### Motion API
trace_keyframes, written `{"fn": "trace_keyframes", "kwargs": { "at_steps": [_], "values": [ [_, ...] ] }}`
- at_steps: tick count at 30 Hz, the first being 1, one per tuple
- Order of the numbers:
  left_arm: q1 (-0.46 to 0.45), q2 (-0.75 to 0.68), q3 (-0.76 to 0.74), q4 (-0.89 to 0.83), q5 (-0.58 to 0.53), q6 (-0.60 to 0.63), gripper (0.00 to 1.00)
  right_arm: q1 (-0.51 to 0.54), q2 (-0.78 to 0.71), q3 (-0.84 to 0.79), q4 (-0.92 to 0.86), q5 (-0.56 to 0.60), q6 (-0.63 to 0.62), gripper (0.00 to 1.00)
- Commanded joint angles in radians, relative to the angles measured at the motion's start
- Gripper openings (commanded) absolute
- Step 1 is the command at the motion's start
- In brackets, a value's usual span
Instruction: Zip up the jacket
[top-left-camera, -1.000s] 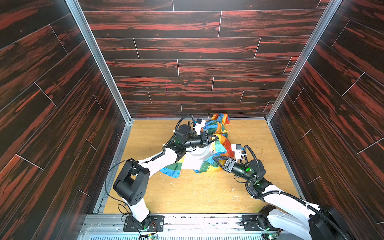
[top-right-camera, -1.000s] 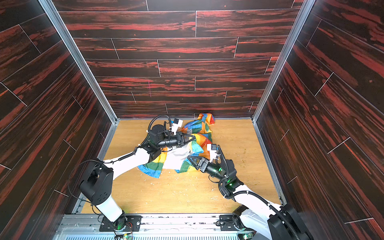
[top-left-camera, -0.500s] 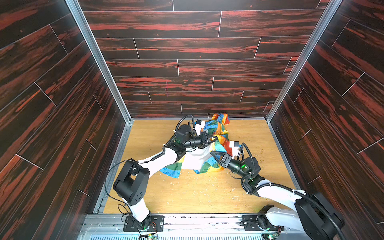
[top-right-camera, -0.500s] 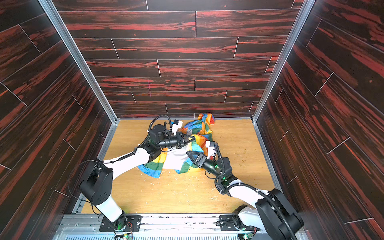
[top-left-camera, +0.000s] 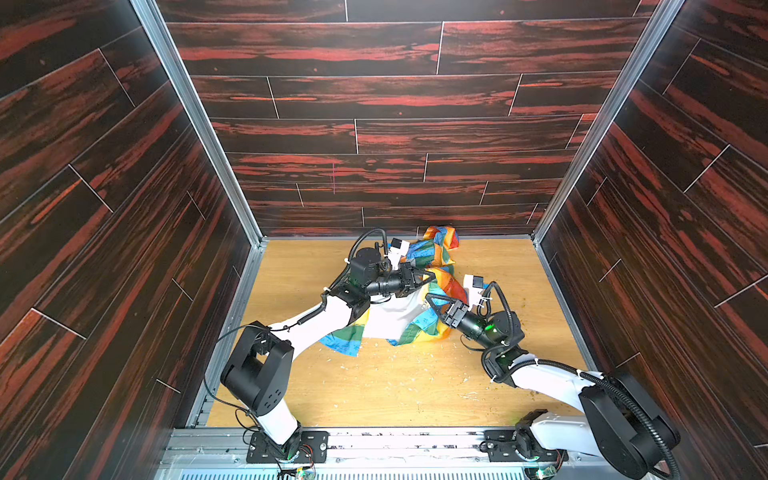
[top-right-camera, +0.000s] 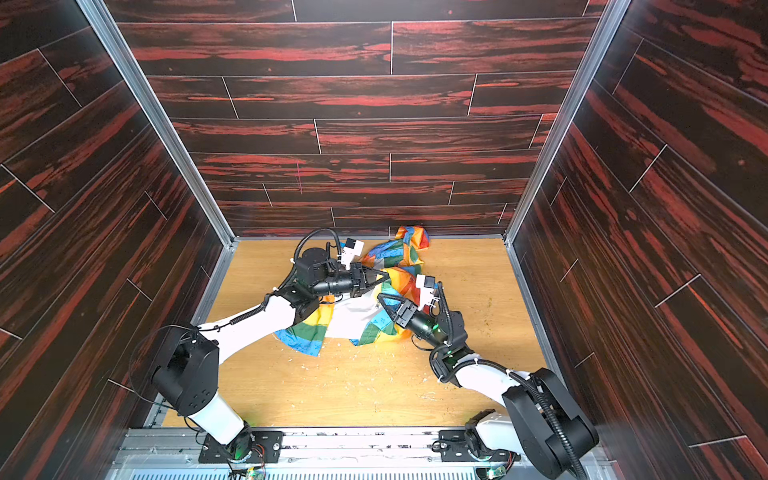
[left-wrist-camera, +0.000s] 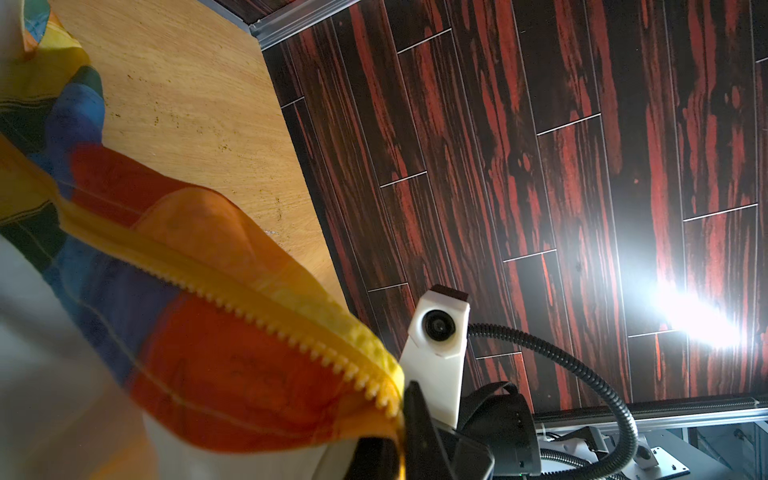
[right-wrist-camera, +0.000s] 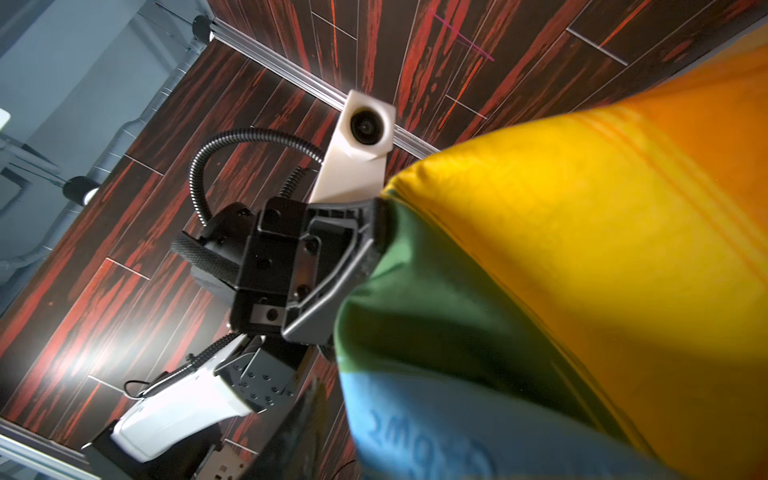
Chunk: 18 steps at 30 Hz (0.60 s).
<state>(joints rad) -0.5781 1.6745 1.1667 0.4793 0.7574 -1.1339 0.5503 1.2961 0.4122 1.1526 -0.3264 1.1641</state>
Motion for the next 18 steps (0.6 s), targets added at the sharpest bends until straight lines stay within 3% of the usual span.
{"fn": "trace_keyframes", "kwargs": {
  "at_steps": [1, 9, 12, 15, 18],
  "values": [
    [-0.004, -0.048, 0.002, 0.017, 0.014, -0.003, 0.0, -0.003, 0.022, 0.038, 0.035, -0.013, 0.002, 0.45],
    [-0.004, -0.05, 0.001, 0.012, 0.016, 0.002, 0.0, -0.003, 0.022, 0.036, 0.037, -0.047, 0.003, 0.26],
    [-0.005, -0.052, 0.002, 0.012, 0.016, 0.003, 0.0, -0.007, 0.017, 0.026, 0.039, -0.043, 0.006, 0.27],
    [-0.004, -0.054, 0.003, 0.009, 0.016, 0.007, 0.0, -0.012, 0.011, 0.012, 0.049, -0.036, 0.01, 0.37],
    [-0.005, -0.054, 0.003, 0.004, 0.016, 0.01, 0.0, -0.018, 0.002, 0.004, 0.05, -0.033, 0.012, 0.38]
  ]
}}
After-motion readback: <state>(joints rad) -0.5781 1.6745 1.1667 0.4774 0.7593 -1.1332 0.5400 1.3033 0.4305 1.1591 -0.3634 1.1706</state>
